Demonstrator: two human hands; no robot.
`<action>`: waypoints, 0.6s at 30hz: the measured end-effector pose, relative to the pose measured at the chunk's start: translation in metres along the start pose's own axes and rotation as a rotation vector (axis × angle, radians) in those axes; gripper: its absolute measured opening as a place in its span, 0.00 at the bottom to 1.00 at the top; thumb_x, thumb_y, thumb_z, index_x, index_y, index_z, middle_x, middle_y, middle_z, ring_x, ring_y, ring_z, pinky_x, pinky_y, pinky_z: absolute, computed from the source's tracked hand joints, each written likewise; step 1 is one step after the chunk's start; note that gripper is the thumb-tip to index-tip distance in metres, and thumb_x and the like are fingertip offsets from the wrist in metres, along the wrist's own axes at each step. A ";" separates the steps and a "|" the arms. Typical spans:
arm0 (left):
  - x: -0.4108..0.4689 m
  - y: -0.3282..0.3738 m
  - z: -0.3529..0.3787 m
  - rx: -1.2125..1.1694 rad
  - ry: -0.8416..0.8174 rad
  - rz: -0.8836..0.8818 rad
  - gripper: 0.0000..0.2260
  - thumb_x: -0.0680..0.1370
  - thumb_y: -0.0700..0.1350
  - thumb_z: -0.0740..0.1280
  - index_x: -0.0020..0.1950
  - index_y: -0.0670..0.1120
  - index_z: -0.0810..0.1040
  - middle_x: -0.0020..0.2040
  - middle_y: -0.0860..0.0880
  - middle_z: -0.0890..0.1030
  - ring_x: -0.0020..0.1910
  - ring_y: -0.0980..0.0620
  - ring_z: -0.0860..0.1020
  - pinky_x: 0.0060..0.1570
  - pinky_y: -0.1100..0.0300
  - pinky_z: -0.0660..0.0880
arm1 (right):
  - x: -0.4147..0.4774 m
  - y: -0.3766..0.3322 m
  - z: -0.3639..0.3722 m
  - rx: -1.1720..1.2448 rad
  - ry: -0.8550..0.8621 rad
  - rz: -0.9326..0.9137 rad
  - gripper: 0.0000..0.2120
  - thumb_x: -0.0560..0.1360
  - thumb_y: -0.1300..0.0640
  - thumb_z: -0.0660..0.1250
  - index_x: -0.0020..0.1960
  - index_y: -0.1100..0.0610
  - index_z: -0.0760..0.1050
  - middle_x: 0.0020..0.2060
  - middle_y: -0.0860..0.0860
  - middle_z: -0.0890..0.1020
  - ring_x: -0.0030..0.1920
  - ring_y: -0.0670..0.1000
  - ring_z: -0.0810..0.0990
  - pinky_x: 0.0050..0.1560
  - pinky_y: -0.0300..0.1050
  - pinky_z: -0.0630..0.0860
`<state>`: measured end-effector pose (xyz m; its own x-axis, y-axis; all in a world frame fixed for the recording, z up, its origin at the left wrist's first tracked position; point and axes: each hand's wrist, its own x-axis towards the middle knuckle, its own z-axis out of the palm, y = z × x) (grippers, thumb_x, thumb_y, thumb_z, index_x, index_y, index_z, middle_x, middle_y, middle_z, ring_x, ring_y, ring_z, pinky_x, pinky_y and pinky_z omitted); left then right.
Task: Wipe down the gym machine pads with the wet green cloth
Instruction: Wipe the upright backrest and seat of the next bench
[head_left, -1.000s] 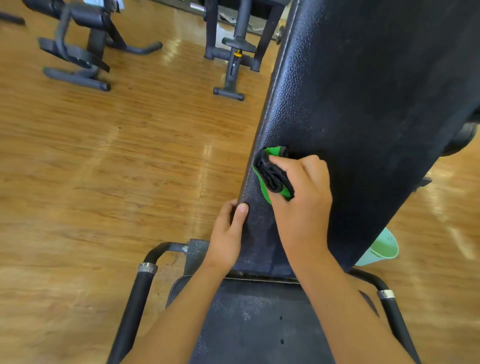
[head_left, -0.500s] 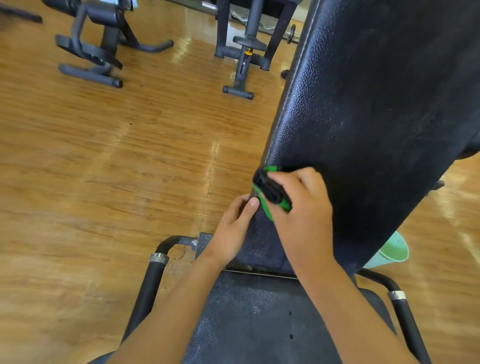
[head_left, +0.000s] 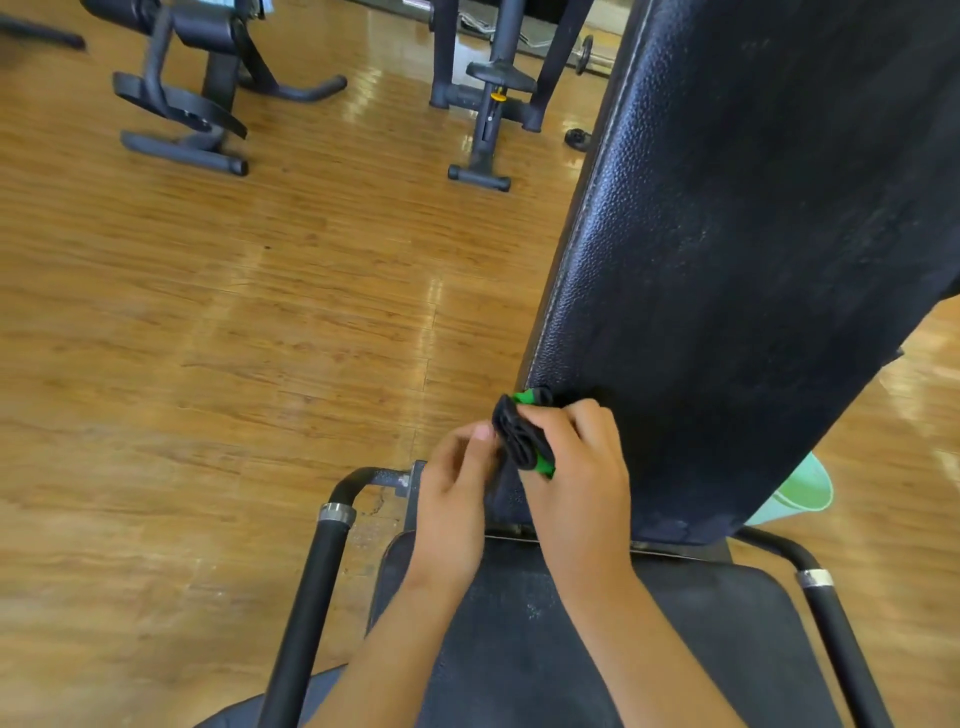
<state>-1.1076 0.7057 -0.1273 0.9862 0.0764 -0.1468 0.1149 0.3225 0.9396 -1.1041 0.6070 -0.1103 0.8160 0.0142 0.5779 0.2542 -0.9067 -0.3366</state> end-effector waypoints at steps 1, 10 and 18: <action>-0.009 0.004 0.000 -0.021 0.002 0.012 0.16 0.77 0.53 0.62 0.57 0.43 0.79 0.52 0.47 0.83 0.54 0.52 0.80 0.54 0.59 0.77 | -0.002 -0.002 0.000 0.033 0.000 0.033 0.23 0.62 0.69 0.79 0.55 0.58 0.81 0.44 0.50 0.74 0.46 0.52 0.75 0.34 0.43 0.76; -0.029 0.022 0.011 0.138 -0.067 0.019 0.09 0.70 0.45 0.75 0.48 0.55 0.81 0.46 0.50 0.84 0.46 0.56 0.82 0.43 0.66 0.77 | -0.052 -0.025 -0.022 0.598 -0.087 0.389 0.33 0.72 0.69 0.71 0.66 0.39 0.68 0.61 0.33 0.71 0.63 0.41 0.75 0.59 0.31 0.72; -0.033 0.018 0.026 0.193 0.034 0.032 0.06 0.75 0.41 0.71 0.50 0.49 0.81 0.42 0.53 0.84 0.44 0.58 0.82 0.41 0.70 0.74 | -0.050 -0.002 -0.048 0.645 -0.013 0.350 0.22 0.77 0.63 0.60 0.63 0.41 0.71 0.61 0.39 0.77 0.55 0.43 0.80 0.55 0.36 0.76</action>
<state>-1.1352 0.6844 -0.0979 0.9855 0.1168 -0.1230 0.1073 0.1329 0.9853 -1.1706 0.5883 -0.1029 0.9105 -0.2221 0.3488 0.2294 -0.4305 -0.8729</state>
